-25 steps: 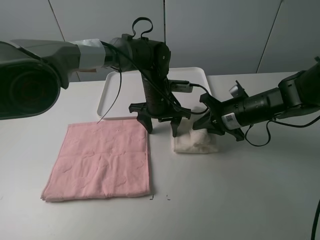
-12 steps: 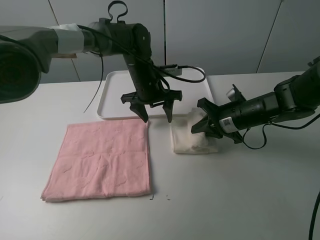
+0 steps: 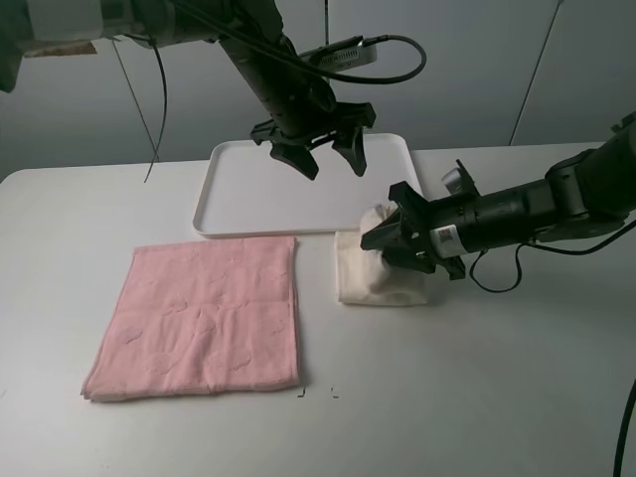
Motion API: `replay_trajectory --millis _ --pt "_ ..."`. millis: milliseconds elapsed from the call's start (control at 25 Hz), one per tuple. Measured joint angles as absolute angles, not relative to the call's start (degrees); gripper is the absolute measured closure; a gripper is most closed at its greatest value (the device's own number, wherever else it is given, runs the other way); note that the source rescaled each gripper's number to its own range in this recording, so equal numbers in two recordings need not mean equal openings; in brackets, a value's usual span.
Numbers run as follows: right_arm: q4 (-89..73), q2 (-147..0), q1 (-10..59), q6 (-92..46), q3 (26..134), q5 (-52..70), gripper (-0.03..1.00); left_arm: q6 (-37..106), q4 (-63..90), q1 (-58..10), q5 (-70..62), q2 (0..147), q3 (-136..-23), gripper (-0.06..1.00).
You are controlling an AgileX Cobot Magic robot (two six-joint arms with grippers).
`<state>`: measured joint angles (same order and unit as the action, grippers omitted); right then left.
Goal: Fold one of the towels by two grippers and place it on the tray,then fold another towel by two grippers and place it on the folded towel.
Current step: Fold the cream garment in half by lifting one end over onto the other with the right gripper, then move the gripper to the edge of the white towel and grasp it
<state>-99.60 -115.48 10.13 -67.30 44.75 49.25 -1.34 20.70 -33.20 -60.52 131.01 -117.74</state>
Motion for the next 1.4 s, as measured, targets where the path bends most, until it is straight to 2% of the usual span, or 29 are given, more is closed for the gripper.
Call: replay_trajectory --millis 160,480,560,680,760,920,1400 --pt "-99.7 -115.5 12.0 -67.5 44.9 51.3 0.46 0.0 20.8 -33.2 -59.2 130.2 -117.7 0.08" --pt "-99.6 -110.1 10.4 -67.5 45.8 48.6 0.44 1.7 20.8 -33.1 -59.2 130.2 -117.7 0.08" --pt "-99.0 -107.5 8.3 -66.3 46.0 45.3 0.37 2.3 20.8 -33.1 -60.0 130.2 -117.7 0.08" --pt "-95.4 -106.4 4.5 -62.8 46.0 41.8 0.20 2.9 20.8 -33.1 -61.7 130.2 -117.7 0.08" --pt "-91.5 -106.5 3.2 -60.3 46.0 39.8 0.17 3.0 20.8 -33.1 -62.5 130.2 -117.7 0.08" --pt "-86.0 -108.0 3.0 -57.6 46.0 39.0 0.19 3.2 20.8 -33.1 -62.9 130.2 -117.7 0.08" --pt "-87.7 -114.5 3.2 -59.4 46.0 39.6 0.25 4.5 20.7 -33.1 -65.3 130.2 -117.7 0.08"
